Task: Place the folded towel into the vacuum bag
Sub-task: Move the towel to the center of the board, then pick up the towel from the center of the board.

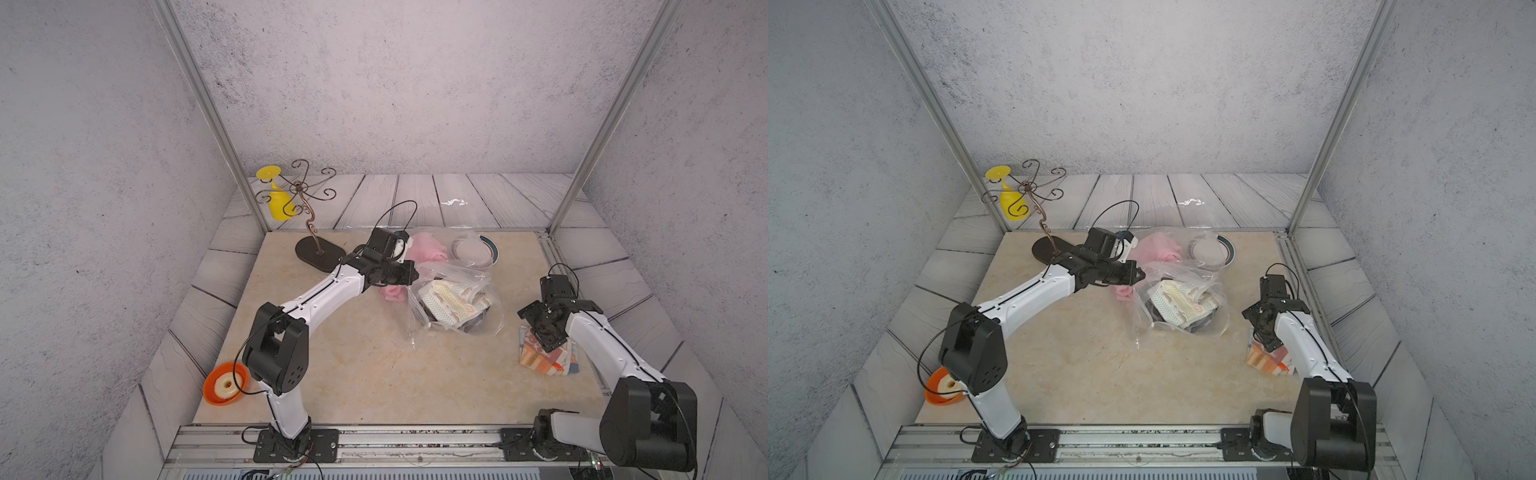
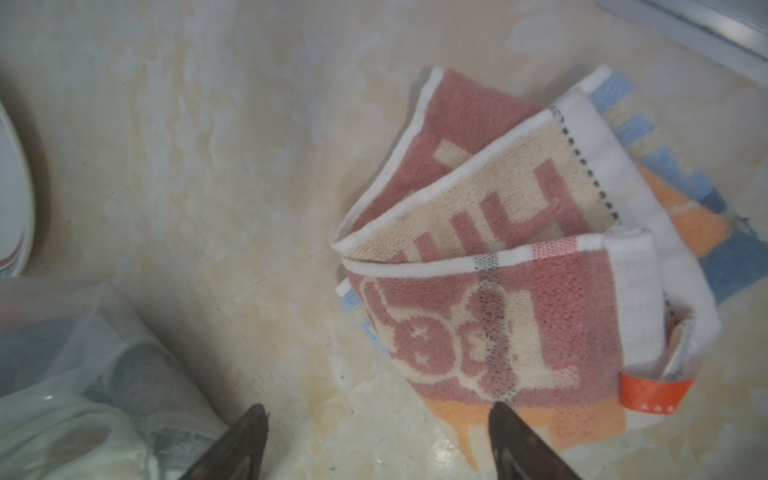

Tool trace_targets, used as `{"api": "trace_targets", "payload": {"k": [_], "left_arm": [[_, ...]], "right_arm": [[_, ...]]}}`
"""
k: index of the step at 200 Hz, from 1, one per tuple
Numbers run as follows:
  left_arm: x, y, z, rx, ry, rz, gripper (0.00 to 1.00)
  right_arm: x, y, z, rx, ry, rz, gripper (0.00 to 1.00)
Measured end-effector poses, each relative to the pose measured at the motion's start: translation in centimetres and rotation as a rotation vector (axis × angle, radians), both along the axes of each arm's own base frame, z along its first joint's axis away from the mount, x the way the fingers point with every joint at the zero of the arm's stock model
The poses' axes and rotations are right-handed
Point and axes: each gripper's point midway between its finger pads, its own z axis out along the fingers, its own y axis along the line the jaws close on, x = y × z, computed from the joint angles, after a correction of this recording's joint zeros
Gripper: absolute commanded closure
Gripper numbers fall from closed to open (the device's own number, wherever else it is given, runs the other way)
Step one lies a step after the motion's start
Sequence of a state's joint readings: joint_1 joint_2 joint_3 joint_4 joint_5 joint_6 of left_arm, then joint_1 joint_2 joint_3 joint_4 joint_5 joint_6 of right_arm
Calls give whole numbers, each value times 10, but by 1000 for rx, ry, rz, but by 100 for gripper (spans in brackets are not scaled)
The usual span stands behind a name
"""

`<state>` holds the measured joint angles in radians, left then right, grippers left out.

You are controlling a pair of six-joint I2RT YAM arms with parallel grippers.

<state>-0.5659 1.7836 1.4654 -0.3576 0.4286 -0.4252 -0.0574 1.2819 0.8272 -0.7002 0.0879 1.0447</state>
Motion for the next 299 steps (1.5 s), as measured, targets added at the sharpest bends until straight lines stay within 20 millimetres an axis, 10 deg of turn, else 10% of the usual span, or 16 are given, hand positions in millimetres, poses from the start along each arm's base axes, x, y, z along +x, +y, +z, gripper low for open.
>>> {"api": "trace_targets", "payload": {"k": [63,143,229,299], "left_arm": [[28,48,-3,22,18,148,100],[41,113,0,64,16,412,100],[44,127,-4,31,67,530,100],[36,97,-2,9,47,392,100]], "right_arm": [[-8,17,-58,69,148,80,28],[98,143,-17,227,-150,598,26],[77,98,-16,15,35,554,17],[81,109,-49,116,54,487,27]]}}
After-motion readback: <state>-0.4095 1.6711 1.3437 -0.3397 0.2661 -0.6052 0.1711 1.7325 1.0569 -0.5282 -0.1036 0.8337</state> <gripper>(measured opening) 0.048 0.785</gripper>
